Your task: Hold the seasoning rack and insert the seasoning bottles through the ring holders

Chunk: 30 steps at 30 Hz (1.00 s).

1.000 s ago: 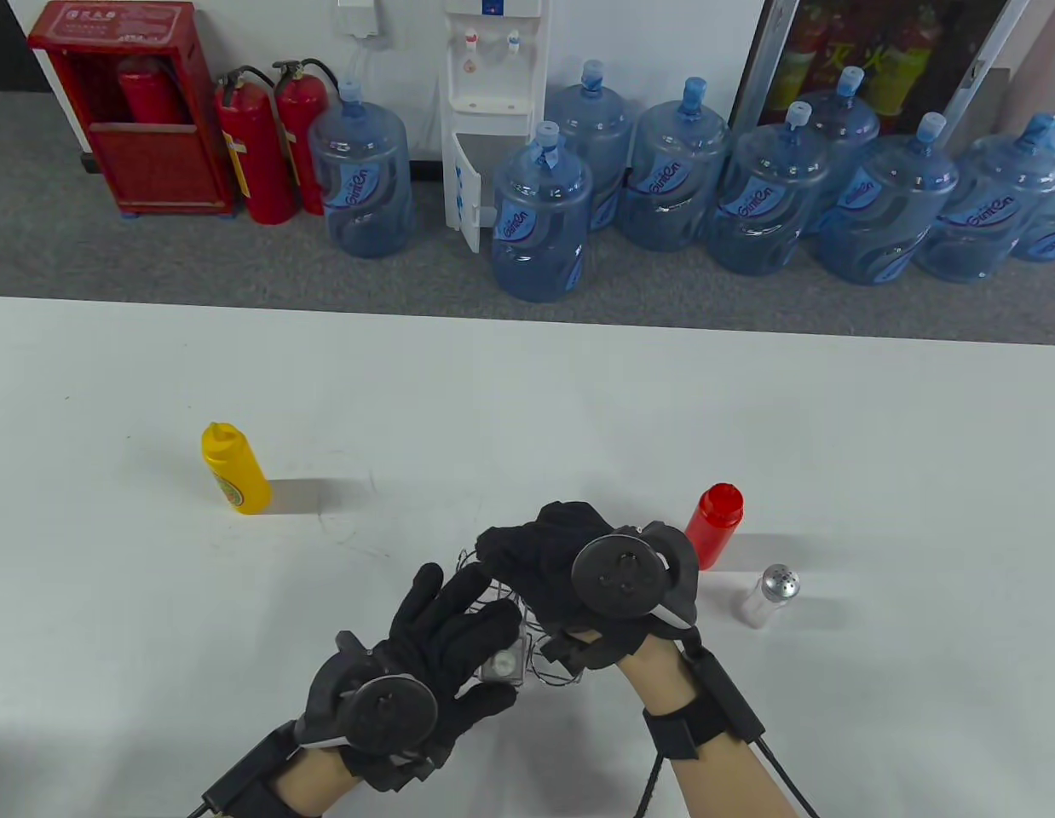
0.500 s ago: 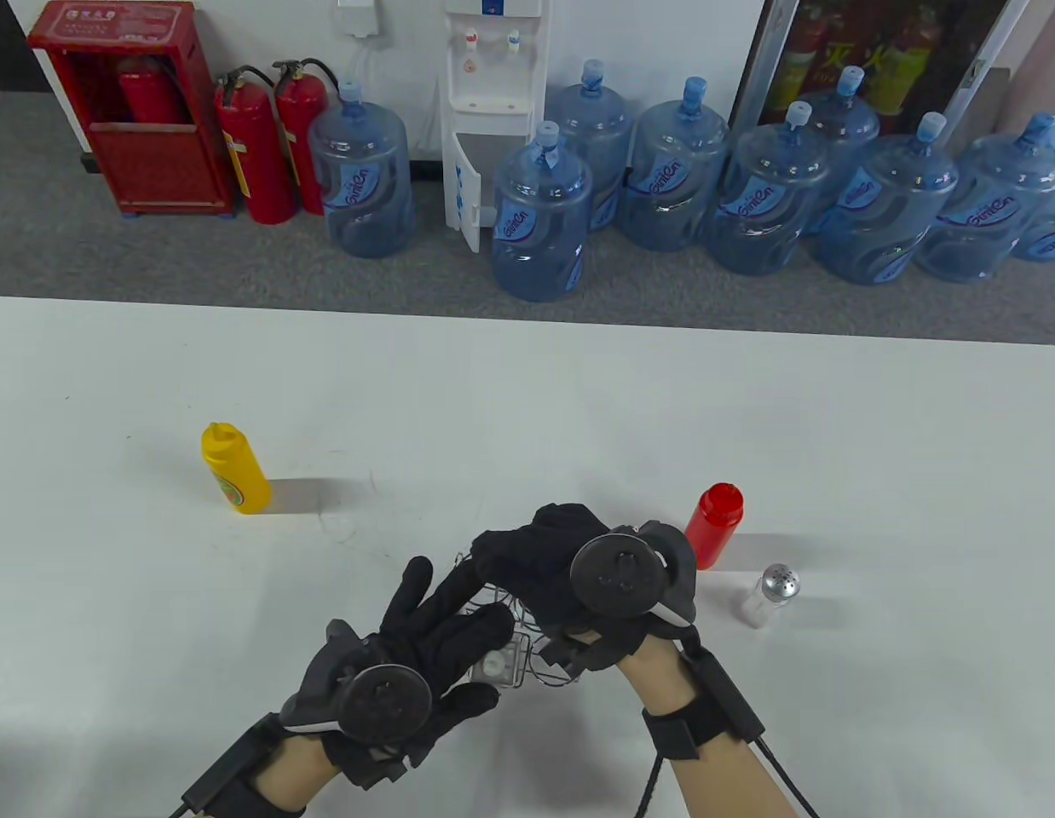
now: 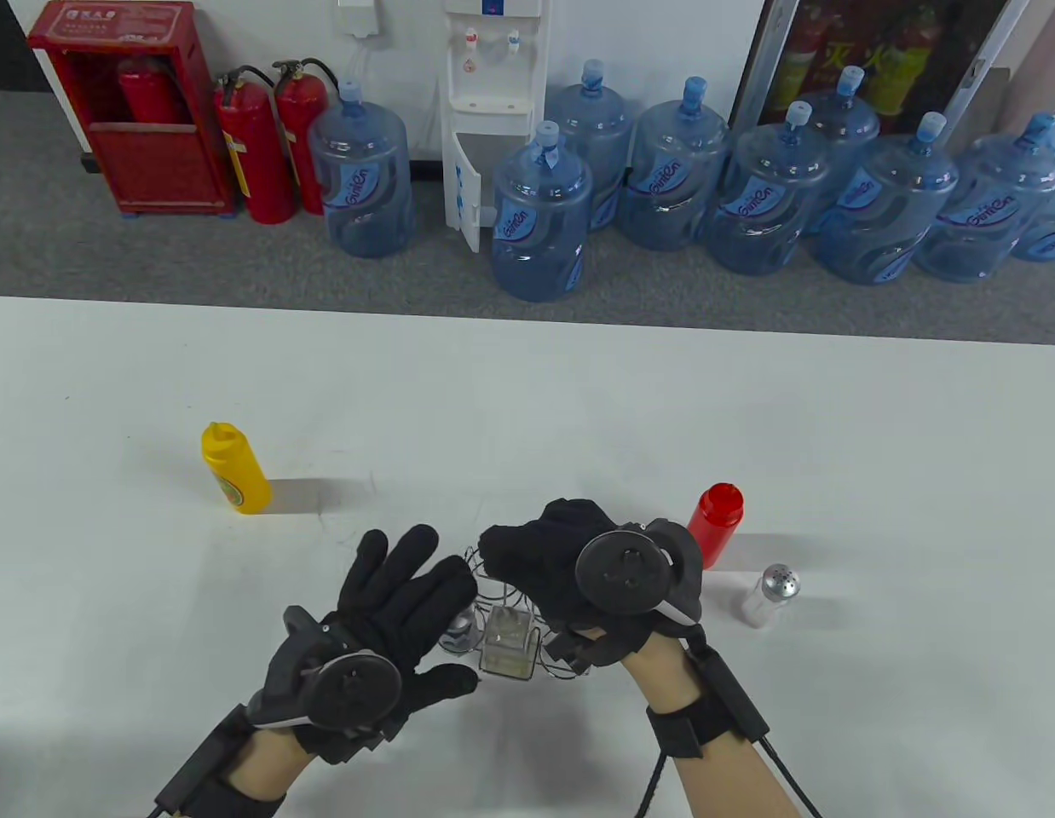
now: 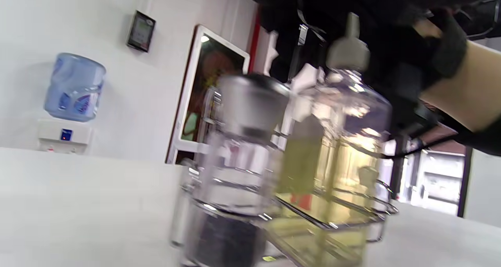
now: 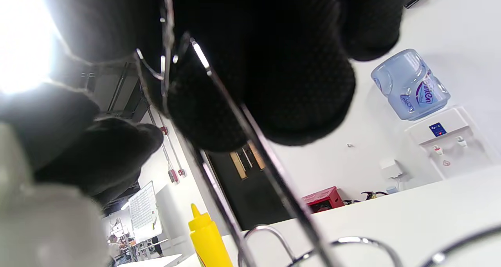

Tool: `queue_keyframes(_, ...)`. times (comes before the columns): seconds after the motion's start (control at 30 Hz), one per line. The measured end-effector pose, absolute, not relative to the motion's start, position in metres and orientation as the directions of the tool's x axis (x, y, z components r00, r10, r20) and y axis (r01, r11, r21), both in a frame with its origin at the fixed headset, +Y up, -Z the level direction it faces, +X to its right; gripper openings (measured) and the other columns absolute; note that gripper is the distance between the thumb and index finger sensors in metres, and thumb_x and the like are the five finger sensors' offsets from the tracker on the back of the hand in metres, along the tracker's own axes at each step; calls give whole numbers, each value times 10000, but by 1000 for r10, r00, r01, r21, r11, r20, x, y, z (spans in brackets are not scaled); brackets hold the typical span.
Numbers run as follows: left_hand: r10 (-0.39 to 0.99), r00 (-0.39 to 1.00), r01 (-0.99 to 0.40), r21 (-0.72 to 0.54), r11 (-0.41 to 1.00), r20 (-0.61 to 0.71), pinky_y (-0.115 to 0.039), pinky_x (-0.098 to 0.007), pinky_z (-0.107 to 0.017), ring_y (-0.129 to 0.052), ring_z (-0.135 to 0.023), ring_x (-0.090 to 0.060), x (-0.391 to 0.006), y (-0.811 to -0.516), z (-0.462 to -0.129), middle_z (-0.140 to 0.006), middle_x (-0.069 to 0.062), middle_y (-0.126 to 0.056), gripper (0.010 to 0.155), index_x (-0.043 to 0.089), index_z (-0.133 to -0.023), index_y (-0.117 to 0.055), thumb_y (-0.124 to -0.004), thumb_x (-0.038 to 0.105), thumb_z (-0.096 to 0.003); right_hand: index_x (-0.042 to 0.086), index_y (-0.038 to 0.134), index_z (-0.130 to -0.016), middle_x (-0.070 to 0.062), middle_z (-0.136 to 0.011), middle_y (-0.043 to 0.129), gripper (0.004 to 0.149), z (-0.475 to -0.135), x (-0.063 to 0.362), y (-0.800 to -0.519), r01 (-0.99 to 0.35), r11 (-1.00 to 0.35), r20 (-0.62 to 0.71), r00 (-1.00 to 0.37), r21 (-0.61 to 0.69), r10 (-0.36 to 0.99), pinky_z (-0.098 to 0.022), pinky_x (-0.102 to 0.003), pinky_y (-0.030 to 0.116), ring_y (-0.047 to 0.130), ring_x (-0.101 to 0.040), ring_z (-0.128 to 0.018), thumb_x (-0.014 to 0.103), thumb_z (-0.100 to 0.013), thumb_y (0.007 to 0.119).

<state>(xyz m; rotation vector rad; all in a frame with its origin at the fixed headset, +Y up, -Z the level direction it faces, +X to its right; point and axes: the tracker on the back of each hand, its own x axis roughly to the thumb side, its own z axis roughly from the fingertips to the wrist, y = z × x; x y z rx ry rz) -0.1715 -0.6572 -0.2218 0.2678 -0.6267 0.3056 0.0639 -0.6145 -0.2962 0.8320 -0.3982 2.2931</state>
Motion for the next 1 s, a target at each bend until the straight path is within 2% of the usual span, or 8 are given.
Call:
queue_keyframes(0.13, 269, 847, -407, 234, 883, 459, -99, -613, -815, -111, -1177, -272, -218, -646, -247, -1130, 127, -238, 840, 393, -1022, -215, -670, 682, -377, 252, 1004, -688, 48, -509, 1085, 511, -299, 70, -615, -703, -710, 650, -560, -44, 514, -604, -508, 718, 1061, -184, -460, 545, -345, 764)
queue_keyframes(0.23, 388, 893, -440, 260, 859, 230, -63, -623, -795, -24, -1155, -294, -265, -640, -279, -1124, 87, -114, 905, 359, -1021, -95, -665, 673, -392, 257, 1003, -689, 50, -511, 1084, 507, -300, 71, -614, -710, -703, 650, -551, -37, 523, -607, -505, 718, 1061, -180, -464, 546, -346, 766)
queue_keyframes(0.37, 318, 948, -283, 385, 878, -28, -98, -601, -810, -110, -1162, -262, -318, -646, -315, -1097, 116, -196, 859, 344, -996, -107, -647, 661, -409, 258, 1006, -687, 55, -510, 1085, 506, -300, 71, -614, -712, -702, 654, -546, -32, 524, -616, -504, 708, 1059, -180, -471, 547, -346, 768)
queue_keyframes(0.6, 460, 840, -404, 233, 885, -288, -71, -606, -808, -13, -1157, -261, -361, -678, -358, -1099, 97, -26, 957, 330, -976, 29, -626, 710, -392, 263, 1008, -684, 66, -509, 1089, 505, -297, 67, -614, -714, -700, 668, -531, -22, 521, -629, -494, 697, 1058, -175, -501, 549, -344, 767)
queue_keyframes(0.7, 537, 769, -508, 179, 842, -346, -81, -611, -817, -50, -1177, -253, -367, -695, -369, -1110, 117, -58, 951, 348, -975, 28, -628, 710, -389, 264, 1011, -680, 67, -504, 1092, 504, -296, 65, -614, -712, -702, 677, -517, -1, 523, -631, -492, 697, 1061, -176, -507, 550, -344, 769)
queue_keyframes(0.8, 601, 696, -609, 122, 784, -391, -209, -595, -850, -285, -1196, -244, -369, -714, -379, -1102, 182, -320, 806, 404, -989, -139, -639, 657, -410, 266, 1012, -678, 69, -501, 1093, 502, -295, 63, -614, -713, -701, 685, -505, 13, 525, -631, -492, 697, 1061, -172, -509, 551, -343, 771)
queue_keyframes(0.87, 664, 659, -653, 171, 738, -353, -464, -496, -860, -623, -1111, -131, -368, -715, -377, -1063, 208, -390, 747, 429, -967, -175, -649, 626, -425, 265, 1012, -678, 68, -501, 1093, 503, -294, 62, -614, -714, -700, 687, -501, 17, 527, -633, -493, 695, 1061, -174, -510, 551, -342, 771)
queue_keyframes(1.0, 734, 657, -698, 227, 679, -172, -558, -473, -815, -719, -1048, -191, -347, -700, -362, -1036, 162, -462, 738, 360, -976, -248, -671, 604, -423, 263, 1013, -678, 68, -503, 1092, 503, -293, 59, -615, -709, -705, 692, -499, 21, 522, -633, -492, 695, 1060, -174, -513, 550, -342, 772)
